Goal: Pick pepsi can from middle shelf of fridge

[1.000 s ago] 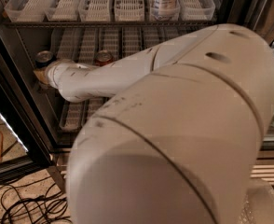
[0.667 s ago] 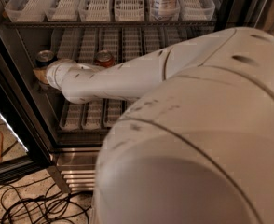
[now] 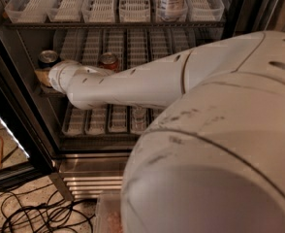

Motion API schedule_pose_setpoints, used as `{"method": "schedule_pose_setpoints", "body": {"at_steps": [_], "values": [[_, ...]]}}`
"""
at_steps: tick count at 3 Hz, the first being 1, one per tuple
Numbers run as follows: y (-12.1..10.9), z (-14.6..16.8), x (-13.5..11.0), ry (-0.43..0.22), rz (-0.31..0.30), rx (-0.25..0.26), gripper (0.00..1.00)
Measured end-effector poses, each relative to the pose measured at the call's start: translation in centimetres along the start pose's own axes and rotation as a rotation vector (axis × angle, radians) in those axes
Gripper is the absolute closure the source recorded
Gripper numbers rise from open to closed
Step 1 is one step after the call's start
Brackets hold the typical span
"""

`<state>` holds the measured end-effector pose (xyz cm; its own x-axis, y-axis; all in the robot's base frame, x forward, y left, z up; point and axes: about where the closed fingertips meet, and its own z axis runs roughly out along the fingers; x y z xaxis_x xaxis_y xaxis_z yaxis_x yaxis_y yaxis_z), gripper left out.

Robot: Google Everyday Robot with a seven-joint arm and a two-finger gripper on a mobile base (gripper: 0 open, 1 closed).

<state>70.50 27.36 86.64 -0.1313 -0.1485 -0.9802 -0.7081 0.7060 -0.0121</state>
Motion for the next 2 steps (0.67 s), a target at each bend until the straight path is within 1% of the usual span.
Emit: {"method": "schedule_pose_setpoints", "body": {"at_steps": [2], "values": [[-0.14,-1.17,-0.37,-0.009,0.045,-0.001,1.0]]}}
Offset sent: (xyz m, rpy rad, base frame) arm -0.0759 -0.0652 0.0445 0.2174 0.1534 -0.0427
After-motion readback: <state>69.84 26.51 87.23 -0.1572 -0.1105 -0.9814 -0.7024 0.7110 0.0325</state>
